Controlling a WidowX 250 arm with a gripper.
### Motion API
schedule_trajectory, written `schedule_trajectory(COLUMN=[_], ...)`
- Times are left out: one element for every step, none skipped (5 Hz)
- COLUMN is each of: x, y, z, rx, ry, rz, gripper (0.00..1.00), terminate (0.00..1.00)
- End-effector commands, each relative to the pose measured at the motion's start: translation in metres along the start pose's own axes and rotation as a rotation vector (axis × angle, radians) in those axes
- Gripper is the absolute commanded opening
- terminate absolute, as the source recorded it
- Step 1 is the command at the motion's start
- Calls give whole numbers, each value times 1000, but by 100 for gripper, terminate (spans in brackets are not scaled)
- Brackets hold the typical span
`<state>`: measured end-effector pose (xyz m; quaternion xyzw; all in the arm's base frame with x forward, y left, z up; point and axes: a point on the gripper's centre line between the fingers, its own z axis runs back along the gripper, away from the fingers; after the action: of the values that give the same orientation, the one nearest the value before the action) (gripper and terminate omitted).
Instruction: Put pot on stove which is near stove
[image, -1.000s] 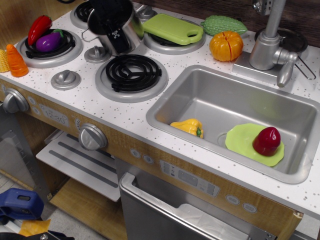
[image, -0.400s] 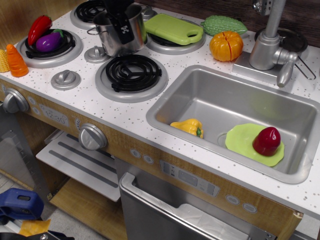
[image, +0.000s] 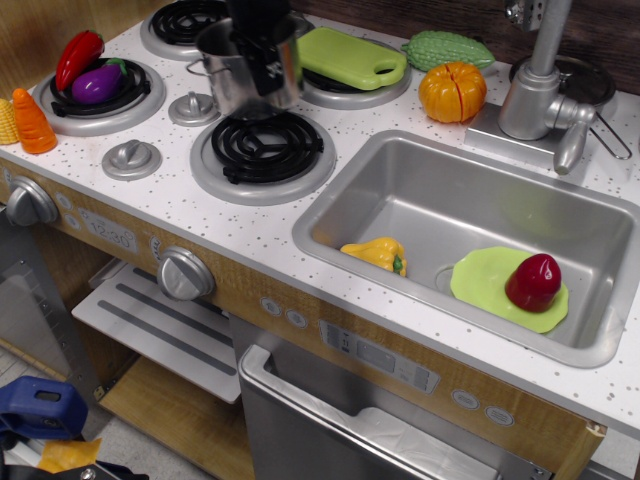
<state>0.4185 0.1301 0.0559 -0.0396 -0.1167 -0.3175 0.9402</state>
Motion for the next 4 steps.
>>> schedule_trajectory(x=[14,15,15,17], y=[-15,-25,-27,-37], z=[33,32,33,31], rx=[154,192,193,253], ry=[-53,-30,-19,10], rz=[27,38,43,94], gripper=[0,0,0,0], terminate=[0,0,0,0])
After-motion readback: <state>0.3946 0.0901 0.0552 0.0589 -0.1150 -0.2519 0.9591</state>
